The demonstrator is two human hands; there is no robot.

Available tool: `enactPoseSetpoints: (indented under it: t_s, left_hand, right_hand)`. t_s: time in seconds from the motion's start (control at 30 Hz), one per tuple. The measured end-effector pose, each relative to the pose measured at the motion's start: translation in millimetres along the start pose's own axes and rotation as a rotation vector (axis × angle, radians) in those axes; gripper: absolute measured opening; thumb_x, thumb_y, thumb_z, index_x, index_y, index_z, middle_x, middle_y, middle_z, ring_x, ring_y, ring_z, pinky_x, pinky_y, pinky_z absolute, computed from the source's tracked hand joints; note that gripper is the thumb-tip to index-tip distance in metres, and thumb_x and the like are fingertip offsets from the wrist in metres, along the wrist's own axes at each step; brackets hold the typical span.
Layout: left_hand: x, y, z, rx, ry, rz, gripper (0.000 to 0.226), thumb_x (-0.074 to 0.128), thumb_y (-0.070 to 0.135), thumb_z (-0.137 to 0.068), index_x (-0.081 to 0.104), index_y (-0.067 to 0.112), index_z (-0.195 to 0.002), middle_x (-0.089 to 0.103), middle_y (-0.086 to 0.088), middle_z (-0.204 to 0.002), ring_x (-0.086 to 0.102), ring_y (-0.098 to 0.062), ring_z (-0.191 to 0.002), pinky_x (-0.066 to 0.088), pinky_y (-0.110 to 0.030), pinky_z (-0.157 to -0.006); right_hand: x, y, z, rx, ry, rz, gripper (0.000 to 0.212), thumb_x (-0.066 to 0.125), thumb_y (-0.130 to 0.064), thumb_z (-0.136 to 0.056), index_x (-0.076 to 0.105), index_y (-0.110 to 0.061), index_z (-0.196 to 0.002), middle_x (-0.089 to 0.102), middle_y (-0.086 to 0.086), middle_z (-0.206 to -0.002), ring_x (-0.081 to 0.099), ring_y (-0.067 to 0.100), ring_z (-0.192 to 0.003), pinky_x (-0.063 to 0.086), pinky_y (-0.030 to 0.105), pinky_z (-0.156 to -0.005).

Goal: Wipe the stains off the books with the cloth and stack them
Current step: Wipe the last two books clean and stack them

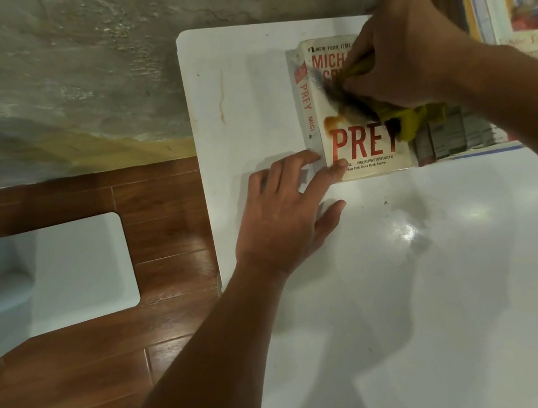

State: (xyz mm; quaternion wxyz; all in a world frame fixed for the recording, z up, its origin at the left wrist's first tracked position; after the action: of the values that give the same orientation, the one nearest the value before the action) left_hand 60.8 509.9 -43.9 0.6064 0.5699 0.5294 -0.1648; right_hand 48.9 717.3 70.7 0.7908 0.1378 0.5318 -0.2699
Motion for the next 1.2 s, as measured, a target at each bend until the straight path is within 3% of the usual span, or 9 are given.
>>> enactPoseSetpoints:
  t_s: [0.13,0.3,0.47,0.6,0.73,0.9,0.97,1.07,1.2]
  left_hand:
    - [-1.0,1.4,0.1,-0.004,-0.008,0.008,0.048,0.064,0.049,-0.093,0.064,0.022,-0.133,0.060,-0.010,-0.136,0.058,-0.027,-0.120,0.046,-0.041,-0.097]
    - [-0.1,0.2,-0.9,0.002,-0.001,0.007,0.048,0.064,0.048,-0.093,0.063,0.022,-0.133,0.060,-0.010,-0.136,0.057,-0.027,-0.121,0.046,-0.041,-0.098]
    - [-0.9,-1.0,-0.7,-0.004,-0.012,-0.005,0.048,0.064,0.049,-0.093,0.062,0.023,-0.133,0.059,-0.009,-0.137,0.055,-0.027,-0.122,0.045,-0.041,-0.097]
    - [-0.6,-0.8,-0.6,-0.004,-0.011,0.001,0.048,0.064,0.049,-0.093,0.063,0.023,-0.133,0.060,-0.010,-0.136,0.057,-0.027,-0.120,0.045,-0.041,-0.096]
    - [-0.4,-1.4,-1.0,-0.001,-0.010,0.009,0.047,0.062,0.049,-0.094,0.063,0.022,-0.133,0.060,-0.010,-0.136,0.057,-0.027,-0.119,0.046,-0.041,-0.095]
    - [-1.5,-0.1,0.4,-0.005,-0.004,0.008,0.047,0.061,0.049,-0.095,0.064,0.022,-0.133,0.060,-0.011,-0.135,0.058,-0.027,-0.118,0.046,-0.040,-0.096]
    - [-1.0,0.9,-0.3,-0.005,-0.007,0.015,0.047,0.062,0.049,-0.095,0.064,0.021,-0.133,0.060,-0.011,-0.135,0.058,-0.028,-0.118,0.046,-0.041,-0.096]
    - [-1.3,0.7,-1.7,-0.009,-0.018,0.011,0.047,0.064,0.048,-0.094,0.064,0.021,-0.133,0.061,-0.011,-0.135,0.059,-0.028,-0.118,0.046,-0.042,-0.096]
    - [-2.2,1.2,-2.6,-0.020,-0.027,0.012,0.049,0.067,0.048,-0.091,0.064,0.023,-0.133,0.060,-0.009,-0.135,0.058,-0.028,-0.118,0.047,-0.043,-0.095]
  right_hand:
    - [-4.5,1.1,0.3,-0.019,-0.087,0.046,0.047,0.068,-0.041,-0.089,0.066,-0.010,-0.124,0.070,0.011,-0.110,0.052,0.010,-0.060,0.045,0.023,-0.057]
    - [-15.5,20.0,-14.2,0.118,0.120,-0.023,0.039,0.066,-0.041,-0.092,0.068,-0.010,-0.117,0.067,0.016,-0.107,0.062,0.031,-0.092,0.054,0.043,-0.085]
    - [-4.9,16.5,-19.7,0.090,0.155,-0.010,0.041,0.064,-0.039,-0.094,0.068,-0.007,-0.120,0.066,0.014,-0.111,0.054,0.026,-0.099,0.039,0.035,-0.101]
    - [-3.9,7.4,-17.3,0.000,0.152,-0.031,0.037,0.066,-0.035,-0.094,0.069,-0.009,-0.121,0.070,0.011,-0.115,0.058,0.024,-0.098,0.041,0.030,-0.094]
    - [-1.1,-0.2,-16.5,-0.018,0.132,-0.019,0.038,0.064,-0.038,-0.094,0.069,-0.011,-0.120,0.069,0.008,-0.116,0.062,0.025,-0.095,0.050,0.036,-0.094]
    - [5.4,-0.2,1.3,-0.079,-0.079,-0.056,0.039,0.069,-0.041,-0.088,0.070,-0.020,-0.120,0.069,0.001,-0.115,0.053,0.006,-0.063,0.044,0.015,-0.063]
    - [-1.4,8.5,2.7,-0.036,-0.076,-0.100,0.043,0.070,-0.042,-0.085,0.069,-0.019,-0.122,0.069,0.001,-0.112,0.052,0.003,-0.062,0.040,0.013,-0.057]
    - [-11.9,18.5,-8.1,0.051,0.126,-0.153,0.043,0.068,-0.040,-0.089,0.067,-0.016,-0.124,0.068,0.003,-0.114,0.053,0.012,-0.080,0.040,0.018,-0.063]
    - [-6.0,10.4,-23.5,-0.013,0.165,-0.087,0.039,0.065,-0.038,-0.093,0.068,-0.013,-0.123,0.070,0.007,-0.118,0.056,0.013,-0.085,0.046,0.024,-0.072]
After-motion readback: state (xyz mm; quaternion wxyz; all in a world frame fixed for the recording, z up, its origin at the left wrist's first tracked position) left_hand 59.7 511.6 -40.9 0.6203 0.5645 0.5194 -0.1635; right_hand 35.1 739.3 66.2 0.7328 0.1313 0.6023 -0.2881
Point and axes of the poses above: each hand's wrist, its own z-axis away from the middle knuckle, its own x-axis out of the palm, y = z × x, the point moved 2 cm from there along -z, towards the middle knuckle
